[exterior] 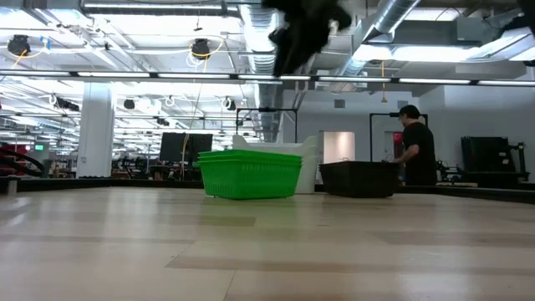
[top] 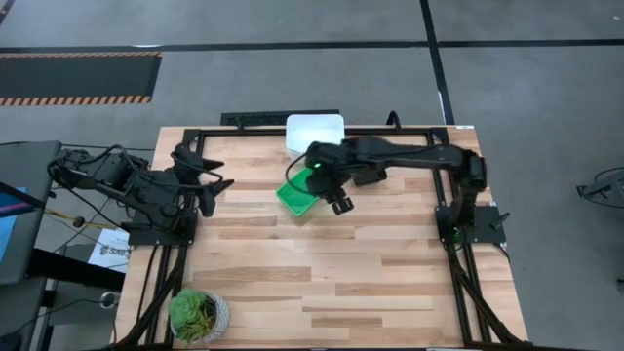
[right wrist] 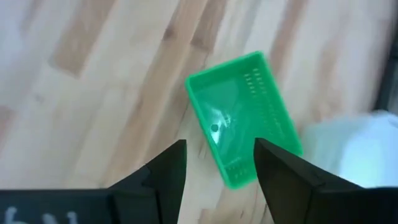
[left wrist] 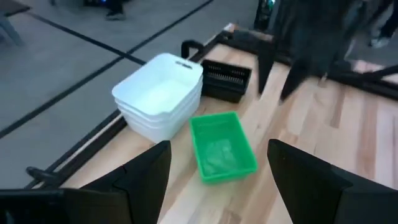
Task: Stack baskets by color
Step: Return to Home Position
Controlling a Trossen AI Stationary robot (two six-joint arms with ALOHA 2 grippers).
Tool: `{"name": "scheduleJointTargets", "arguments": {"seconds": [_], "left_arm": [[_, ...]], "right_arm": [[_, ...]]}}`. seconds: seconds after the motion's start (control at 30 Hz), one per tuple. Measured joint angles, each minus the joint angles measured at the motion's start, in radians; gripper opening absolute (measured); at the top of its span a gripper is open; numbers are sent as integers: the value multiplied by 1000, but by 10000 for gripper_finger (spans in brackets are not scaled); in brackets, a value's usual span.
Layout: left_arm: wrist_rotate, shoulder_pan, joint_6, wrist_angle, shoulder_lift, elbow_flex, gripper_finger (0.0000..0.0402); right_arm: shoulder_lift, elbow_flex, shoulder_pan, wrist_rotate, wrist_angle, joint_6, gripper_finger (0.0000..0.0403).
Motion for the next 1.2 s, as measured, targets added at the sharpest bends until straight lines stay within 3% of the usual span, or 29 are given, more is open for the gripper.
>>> {"name": "scheduleJointTargets", "arguments": {"seconds": [0.27,0.43,0.6,0.73,0.83,0.9,1.03,1.2], "left_arm": [[109,0,0,-43,0,0,256],[115,0,52,-41,10,0,256],[46,0,228,42,-32,-1,256],[176,0,298,196,-163,-67,256],[340,0,363,349,-295,-190,256],[376,0,371,471,-379,-299,256],[395,0,349,604,-557,-517,256],[423,0,281,655,-779,-718,256]], "right_arm": [[-330,7,15,0,-233,266,206],[-577,-46,15,-1,-416,388,209],[-915,-363,25,-35,-57,403,207],[-1226,-744,43,-83,268,460,205],[-1443,-1004,46,-76,530,535,207],[-1564,-1157,45,-73,674,575,209],[-1746,-1371,40,-68,813,656,209],[-1874,-1526,28,-42,860,726,205]]}}
